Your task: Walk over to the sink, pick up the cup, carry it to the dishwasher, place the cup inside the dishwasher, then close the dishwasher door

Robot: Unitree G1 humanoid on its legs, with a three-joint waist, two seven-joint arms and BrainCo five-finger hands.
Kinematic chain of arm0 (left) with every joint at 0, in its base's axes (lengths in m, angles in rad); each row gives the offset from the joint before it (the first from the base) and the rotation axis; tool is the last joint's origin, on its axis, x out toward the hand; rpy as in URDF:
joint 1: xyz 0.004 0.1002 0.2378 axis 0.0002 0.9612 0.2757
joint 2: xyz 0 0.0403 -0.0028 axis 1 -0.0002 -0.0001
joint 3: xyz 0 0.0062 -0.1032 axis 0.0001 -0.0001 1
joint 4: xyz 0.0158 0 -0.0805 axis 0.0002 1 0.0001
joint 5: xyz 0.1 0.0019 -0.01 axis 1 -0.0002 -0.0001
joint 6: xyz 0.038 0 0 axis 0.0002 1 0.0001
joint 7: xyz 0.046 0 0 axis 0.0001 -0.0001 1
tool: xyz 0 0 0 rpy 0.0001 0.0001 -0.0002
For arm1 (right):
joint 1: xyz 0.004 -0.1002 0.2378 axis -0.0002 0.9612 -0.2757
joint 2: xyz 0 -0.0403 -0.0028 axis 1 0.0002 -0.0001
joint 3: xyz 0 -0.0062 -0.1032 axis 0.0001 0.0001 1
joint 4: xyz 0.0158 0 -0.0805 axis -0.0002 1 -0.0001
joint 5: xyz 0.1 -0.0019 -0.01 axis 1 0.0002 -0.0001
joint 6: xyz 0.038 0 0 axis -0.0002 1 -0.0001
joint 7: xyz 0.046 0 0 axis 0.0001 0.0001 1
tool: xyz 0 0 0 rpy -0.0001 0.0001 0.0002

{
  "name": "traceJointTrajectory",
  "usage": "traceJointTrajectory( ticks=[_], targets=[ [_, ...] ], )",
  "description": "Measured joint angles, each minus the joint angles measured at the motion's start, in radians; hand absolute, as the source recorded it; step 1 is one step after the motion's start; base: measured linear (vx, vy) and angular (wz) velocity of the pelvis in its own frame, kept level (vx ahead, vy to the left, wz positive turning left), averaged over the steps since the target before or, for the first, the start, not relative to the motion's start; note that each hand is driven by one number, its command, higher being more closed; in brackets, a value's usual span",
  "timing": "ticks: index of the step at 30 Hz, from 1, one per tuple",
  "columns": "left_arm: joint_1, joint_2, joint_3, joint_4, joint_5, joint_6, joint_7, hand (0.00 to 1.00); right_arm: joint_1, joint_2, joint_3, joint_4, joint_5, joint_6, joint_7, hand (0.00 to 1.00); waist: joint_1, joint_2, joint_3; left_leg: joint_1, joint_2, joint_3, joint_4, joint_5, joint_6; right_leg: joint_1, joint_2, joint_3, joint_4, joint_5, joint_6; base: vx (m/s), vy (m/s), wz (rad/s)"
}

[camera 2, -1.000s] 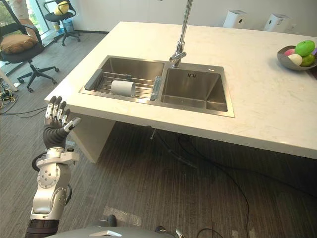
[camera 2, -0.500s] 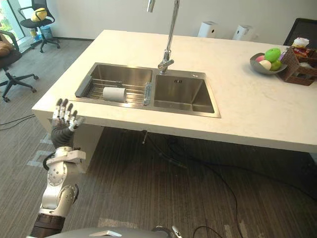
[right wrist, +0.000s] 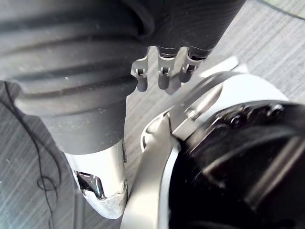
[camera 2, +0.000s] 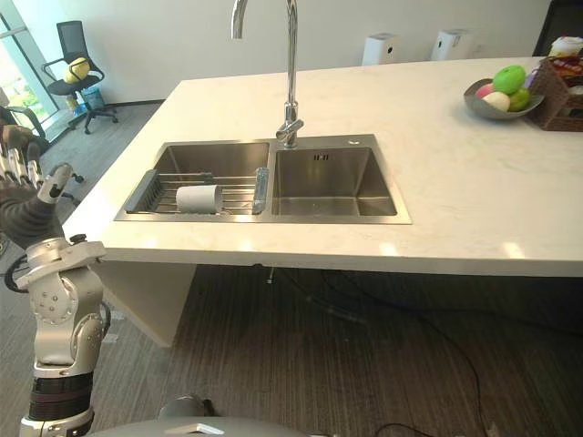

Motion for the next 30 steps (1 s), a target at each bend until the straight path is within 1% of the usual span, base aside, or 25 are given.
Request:
traceJointTrajectory(
  ticks=[1,2,3,5,7,9,11,12,13,14,15,16,17,18,19,20,21,22,23,24,25,26,27,28,30],
  targets=[
    [0.001,0.003,-0.001,-0.022,-0.004,0.02,-0.028,0.0,0.003,-0.001,0.0,-0.017,0.002,0.0,0.0,0.0,0.001,0.01,0.001,0.016,-0.002,-0.004,-0.085,0.096,0.002,0.019,0.002,0.0,0.002,-0.017,0.024,0.24,0.159,-0.03],
    [0.006,0.009,0.001,-0.029,-0.011,0.028,-0.054,0.0,0.006,-0.007,-0.002,-0.02,0.005,-0.001,-0.005,0.0,0.003,0.013,0.001,0.036,-0.007,-0.014,-0.112,0.153,0.063,0.039,-0.002,0.002,0.017,-0.045,0.046,0.25,0.167,0.03],
    [0.013,0.02,0.005,-0.025,-0.014,0.032,-0.065,0.0,0.006,0.003,-0.006,-0.016,0.013,-0.001,-0.005,0.0,0.001,-0.015,-0.002,0.045,-0.031,-0.001,-0.108,0.147,0.056,0.042,-0.028,0.001,0.028,-0.058,0.048,0.3,0.156,-0.04],
    [0.013,0.048,0.016,-0.023,-0.031,0.038,-0.097,0.0,-0.016,0.033,-0.009,0.012,0.019,-0.013,-0.017,0.0,0.022,-0.074,-0.006,0.059,-0.087,0.029,-0.131,0.105,0.07,0.034,-0.088,0.005,0.035,-0.072,0.05,0.22,0.079,-0.11],
    [0.014,0.054,0.016,-0.021,-0.036,0.05,-0.109,0.0,-0.026,0.035,-0.008,0.019,0.033,-0.021,-0.027,0.0,0.028,-0.089,0.004,0.06,-0.112,0.036,-0.127,0.077,0.08,0.029,-0.115,0.006,0.041,-0.053,0.042,0.19,0.088,-0.04],
    [0.013,0.053,0.016,-0.023,-0.047,0.065,-0.131,0.0,-0.027,0.034,-0.004,0.016,0.054,-0.022,-0.049,0.0,0.024,-0.079,0.001,0.071,-0.131,0.028,-0.114,0.051,0.09,0.019,-0.13,0.0,0.092,-0.022,0.028,0.19,0.135,0.06],
    [0.012,0.052,0.013,-0.023,-0.053,0.091,-0.153,0.0,-0.027,0.023,-0.01,0.01,0.085,-0.025,-0.066,0.0,0.018,-0.074,0.001,0.123,-0.158,0.026,-0.135,0.026,0.105,-0.038,-0.19,0.003,0.297,-0.017,0.02,0.19,0.152,0.11],
    [0.012,0.052,0.007,-0.021,-0.065,0.108,-0.167,0.0,-0.024,0.02,-0.015,0.002,0.097,-0.046,-0.07,0.0,0.011,-0.074,0.004,0.161,-0.178,0.016,-0.155,0.016,0.113,-0.093,-0.239,0.011,0.468,0.011,-0.022,0.12,0.113,0.24],
    [0.012,0.052,0.004,-0.02,-0.07,0.116,-0.172,0.0,-0.024,0.021,-0.019,-0.002,0.108,-0.059,-0.072,0.0,0.006,-0.08,0.007,0.175,-0.185,0.01,-0.164,0.013,0.115,-0.122,-0.262,0.022,0.545,0.042,-0.041,0.21,0.157,0.32],
    [0.011,0.053,-0.009,-0.006,-0.072,0.125,-0.183,0.0,-0.022,0.021,-0.026,-0.018,0.11,-0.082,-0.08,0.0,-0.002,-0.071,0.009,0.213,-0.2,0.001,-0.185,-0.006,0.121,-0.171,-0.297,0.061,0.673,0.122,-0.045,0.2,0.103,0.23],
    [0.012,0.053,-0.025,0.038,-0.079,0.125,-0.198,0.0,-0.028,0.027,-0.031,-0.03,0.109,-0.099,-0.089,0.0,0.0,-0.065,0.015,0.247,-0.208,-0.005,-0.21,-0.016,0.127,-0.228,-0.312,0.092,0.779,0.118,-0.054,0.2,0.103,0.15],
    [0.013,0.051,-0.03,0.064,-0.08,0.125,-0.206,0.0,-0.034,0.03,-0.031,-0.032,0.109,-0.103,-0.09,0.0,-0.001,-0.065,0.015,0.262,-0.208,-0.008,-0.222,-0.017,0.126,-0.262,-0.312,0.095,0.818,0.08,-0.061,0.21,0.061,0.1],
    [0.015,0.047,-0.053,0.119,-0.082,0.125,-0.216,0.0,-0.044,0.038,-0.029,-0.039,0.109,-0.096,-0.093,0.0,-0.004,-0.067,0.015,0.281,-0.206,-0.024,-0.249,-0.017,0.124,-0.326,-0.294,0.08,0.847,-0.001,-0.059,0.18,0.037,0.16],
    [0.016,0.048,-0.086,0.155,-0.084,0.126,-0.218,0.0,-0.052,0.05,-0.03,-0.038,0.112,-0.08,-0.11,0.0,-0.005,-0.068,0.016,0.29,-0.196,-0.026,-0.273,-0.014,0.116,-0.384,-0.259,0.077,0.785,-0.055,-0.052,0.21,0.03,0.22],
    [0.016,0.048,-0.106,0.169,-0.087,0.127,-0.216,0.0,-0.052,0.057,-0.031,-0.036,0.119,-0.07,-0.118,0.0,-0.006,-0.067,0.016,0.29,-0.19,-0.032,-0.277,-0.016,0.11,-0.404,-0.236,0.08,0.726,-0.07,-0.05,0.18,-0.034,0.33],
    [0.02,0.048,-0.142,0.193,-0.094,0.132,-0.207,0.0,-0.052,0.073,-0.037,-0.028,0.135,-0.048,-0.131,0.0,-0.012,-0.064,0.017,0.291,-0.174,-0.045,-0.275,-0.018,0.092,-0.436,-0.191,0.096,0.585,-0.076,-0.039,0.26,-0.114,0.33],
    [0.022,0.048,-0.149,0.209,-0.099,0.132,-0.204,0.0,-0.051,0.082,-0.045,-0.025,0.152,-0.04,-0.133,0.0,-0.014,-0.063,0.017,0.292,-0.165,-0.049,-0.267,-0.02,0.087,-0.447,-0.169,0.114,0.517,-0.071,-0.037,0.36,-0.184,0.42],
    [0.027,0.048,-0.151,0.248,-0.101,0.127,-0.204,0.0,-0.043,0.092,-0.062,-0.026,0.162,-0.033,-0.134,0.0,-0.018,-0.075,0.011,0.29,-0.154,-0.064,-0.24,-0.028,0.076,-0.453,-0.132,0.139,0.36,0.0,-0.037,0.38,-0.251,0.35],
    [0.032,0.056,-0.14,0.265,-0.099,0.124,-0.202,0.0,-0.026,0.111,-0.066,-0.025,0.167,-0.021,-0.136,0.0,-0.015,-0.11,0.006,0.289,-0.162,-0.079,-0.209,-0.053,0.049,-0.45,-0.118,0.147,0.223,0.188,-0.014,0.31,-0.251,0.35],
    [0.037,0.04,-0.135,0.276,-0.097,0.119,-0.201,0.0,-0.022,0.112,-0.066,-0.02,0.168,-0.019,-0.139,0.0,-0.015,-0.098,0.004,0.289,-0.148,-0.085,-0.196,-0.07,0.042,-0.43,-0.11,0.139,0.224,0.171,0.001,0.28,-0.261,0.18],
    [0.05,0.012,-0.139,0.277,-0.085,0.114,-0.201,0.0,-0.016,0.096,-0.07,-0.017,0.19,-0.016,-0.142,0.0,-0.007,-0.061,0.001,0.287,-0.102,-0.082,-0.183,-0.083,0.023,-0.406,-0.067,0.121,0.183,0.175,-0.008,0.26,-0.244,0.02],
    [0.062,-0.013,-0.14,0.271,-0.064,0.101,-0.205,0.0,-0.013,0.08,-0.079,-0.012,0.202,-0.017,-0.135,0.0,0.004,-0.045,-0.004,0.29,-0.07,-0.082,-0.187,-0.096,0.006,-0.382,-0.029,0.106,0.132,0.174,-0.018,0.23,-0.209,-0.08],
    [0.065,-0.021,-0.141,0.271,-0.051,0.099,-0.209,0.0,-0.012,0.075,-0.081,-0.011,0.207,-0.02,-0.125,0.0,0.007,-0.03,-0.014,0.291,-0.057,-0.081,-0.19,-0.097,0.004,-0.375,-0.013,0.103,0.116,0.177,-0.023,0.2,-0.183,-0.16],
    [0.067,-0.033,-0.141,0.271,-0.014,0.097,-0.216,0.0,-0.015,0.07,-0.081,-0.012,0.207,-0.027,-0.11,0.0,0.013,-0.021,-0.02,0.306,-0.041,-0.078,-0.204,-0.095,0.002,-0.359,0.011,0.104,0.089,0.178,-0.03,0.15,-0.146,-0.14],
    [0.089,-0.034,-0.149,0.274,0.065,0.092,-0.241,0.0,-0.028,0.069,-0.079,-0.024,0.208,-0.031,-0.101,0.0,0.01,-0.016,-0.026,0.326,-0.022,-0.079,-0.226,-0.096,0.001,-0.311,0.046,0.102,0.016,0.199,-0.041,0.11,-0.117,-0.15]
  ],
)
